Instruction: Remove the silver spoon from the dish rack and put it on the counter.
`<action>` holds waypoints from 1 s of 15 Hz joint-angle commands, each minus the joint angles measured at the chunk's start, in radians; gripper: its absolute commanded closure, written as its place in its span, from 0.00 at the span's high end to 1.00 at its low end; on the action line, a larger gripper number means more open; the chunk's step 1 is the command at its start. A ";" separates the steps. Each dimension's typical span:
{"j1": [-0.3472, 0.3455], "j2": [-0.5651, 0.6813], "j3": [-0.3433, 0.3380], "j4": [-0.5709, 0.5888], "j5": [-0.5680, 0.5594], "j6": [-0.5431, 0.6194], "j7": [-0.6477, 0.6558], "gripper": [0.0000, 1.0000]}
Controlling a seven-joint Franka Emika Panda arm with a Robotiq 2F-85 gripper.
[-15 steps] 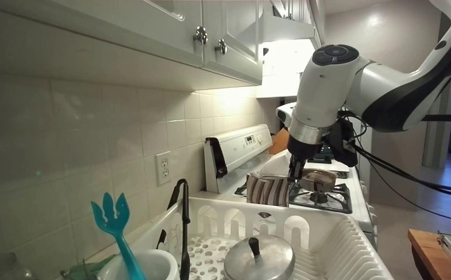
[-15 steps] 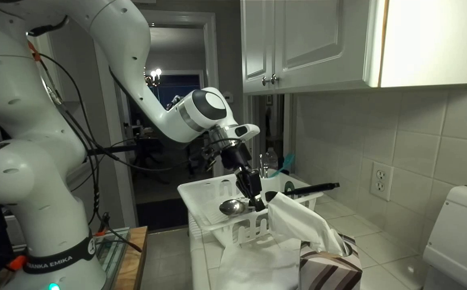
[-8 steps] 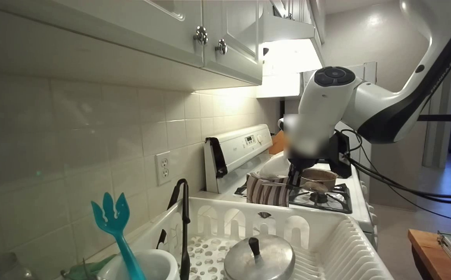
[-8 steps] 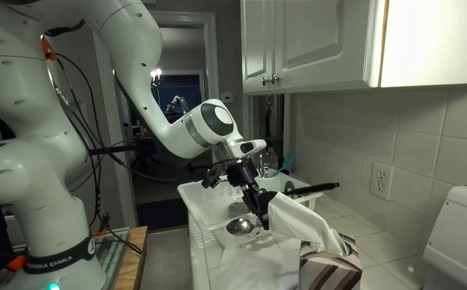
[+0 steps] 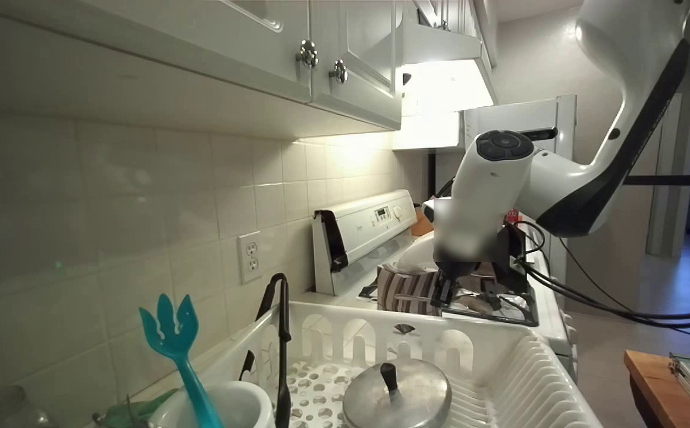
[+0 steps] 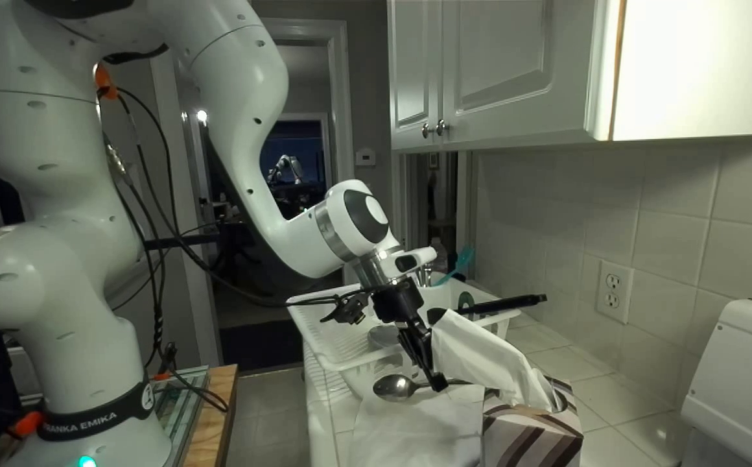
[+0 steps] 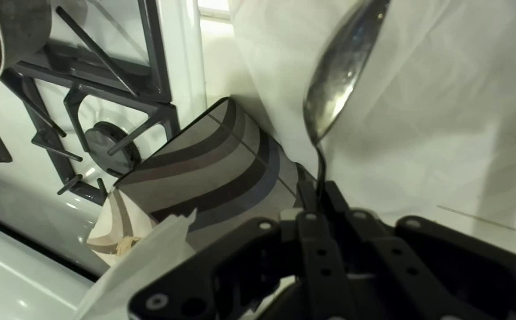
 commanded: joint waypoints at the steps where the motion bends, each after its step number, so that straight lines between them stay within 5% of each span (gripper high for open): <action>1: -0.003 0.060 -0.006 0.027 -0.054 0.031 0.075 0.02; 15: -0.013 0.083 -0.025 -0.020 -0.021 0.036 0.197 0.02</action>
